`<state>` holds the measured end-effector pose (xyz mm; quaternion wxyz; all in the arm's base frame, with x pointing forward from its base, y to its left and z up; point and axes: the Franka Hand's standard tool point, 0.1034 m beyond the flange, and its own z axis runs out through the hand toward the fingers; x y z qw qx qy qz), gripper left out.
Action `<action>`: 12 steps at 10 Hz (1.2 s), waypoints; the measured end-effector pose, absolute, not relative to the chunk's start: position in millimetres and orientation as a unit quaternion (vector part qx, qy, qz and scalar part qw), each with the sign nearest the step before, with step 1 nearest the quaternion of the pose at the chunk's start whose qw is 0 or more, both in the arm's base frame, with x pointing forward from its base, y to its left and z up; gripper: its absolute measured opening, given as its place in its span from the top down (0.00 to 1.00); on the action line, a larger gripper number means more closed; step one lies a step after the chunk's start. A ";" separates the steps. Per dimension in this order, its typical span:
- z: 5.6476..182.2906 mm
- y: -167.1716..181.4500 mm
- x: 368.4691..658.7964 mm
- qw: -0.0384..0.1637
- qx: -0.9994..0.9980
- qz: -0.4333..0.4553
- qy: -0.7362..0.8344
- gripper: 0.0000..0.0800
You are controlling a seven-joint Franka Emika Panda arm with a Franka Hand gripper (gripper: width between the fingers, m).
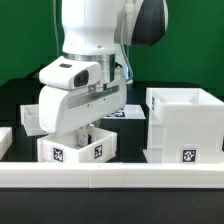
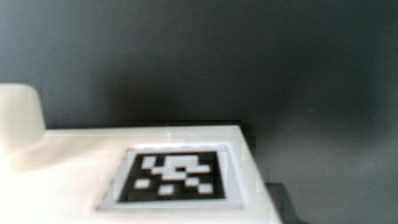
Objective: Assemble drawer
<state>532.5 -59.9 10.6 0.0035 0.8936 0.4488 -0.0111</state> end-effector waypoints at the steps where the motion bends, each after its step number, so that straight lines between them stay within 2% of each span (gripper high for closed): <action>1: 10.4 -61.2 532.3 0.005 0.873 -0.013 0.488 0.95; 7: 10.1 -54.4 530.4 0.023 0.741 -0.031 0.670 0.95; 12: 10.0 -47.3 531.8 0.023 0.735 -0.030 0.677 0.95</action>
Offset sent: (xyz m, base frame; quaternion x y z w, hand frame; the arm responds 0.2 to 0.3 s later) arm -0.0060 0.0140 0.0076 -0.0315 0.0081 -0.1940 0.9805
